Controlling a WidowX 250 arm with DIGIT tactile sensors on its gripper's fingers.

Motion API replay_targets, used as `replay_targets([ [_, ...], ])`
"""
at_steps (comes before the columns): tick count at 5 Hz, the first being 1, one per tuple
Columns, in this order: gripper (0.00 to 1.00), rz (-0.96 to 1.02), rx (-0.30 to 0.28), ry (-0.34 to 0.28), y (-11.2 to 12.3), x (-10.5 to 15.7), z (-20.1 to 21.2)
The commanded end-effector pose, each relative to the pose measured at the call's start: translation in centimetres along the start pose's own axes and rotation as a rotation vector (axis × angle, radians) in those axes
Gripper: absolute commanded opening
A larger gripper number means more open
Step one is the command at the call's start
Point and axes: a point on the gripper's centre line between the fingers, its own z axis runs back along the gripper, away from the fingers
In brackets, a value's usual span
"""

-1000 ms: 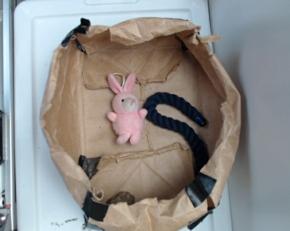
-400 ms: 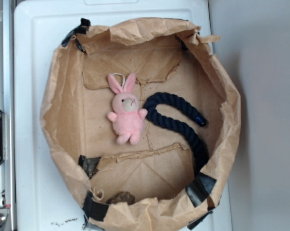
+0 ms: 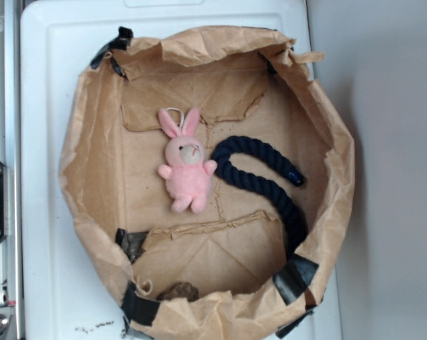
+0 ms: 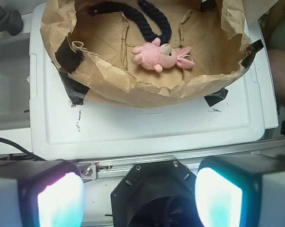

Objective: Grab the pink bunny.

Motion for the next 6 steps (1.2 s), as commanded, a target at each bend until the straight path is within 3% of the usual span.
replay_targets([
  [1,1.00,0.020,-0.048,-0.049,0.5,3.4,-0.4],
  [3,1.00,0.164,-0.007,-0.023,0.6,6.5,-1.9],
  [4,1.00,0.204,-0.025,-0.028,0.7,7.6,-2.8],
  [6,1.00,0.315,0.006,-0.058,1.5,8.2,-4.6],
])
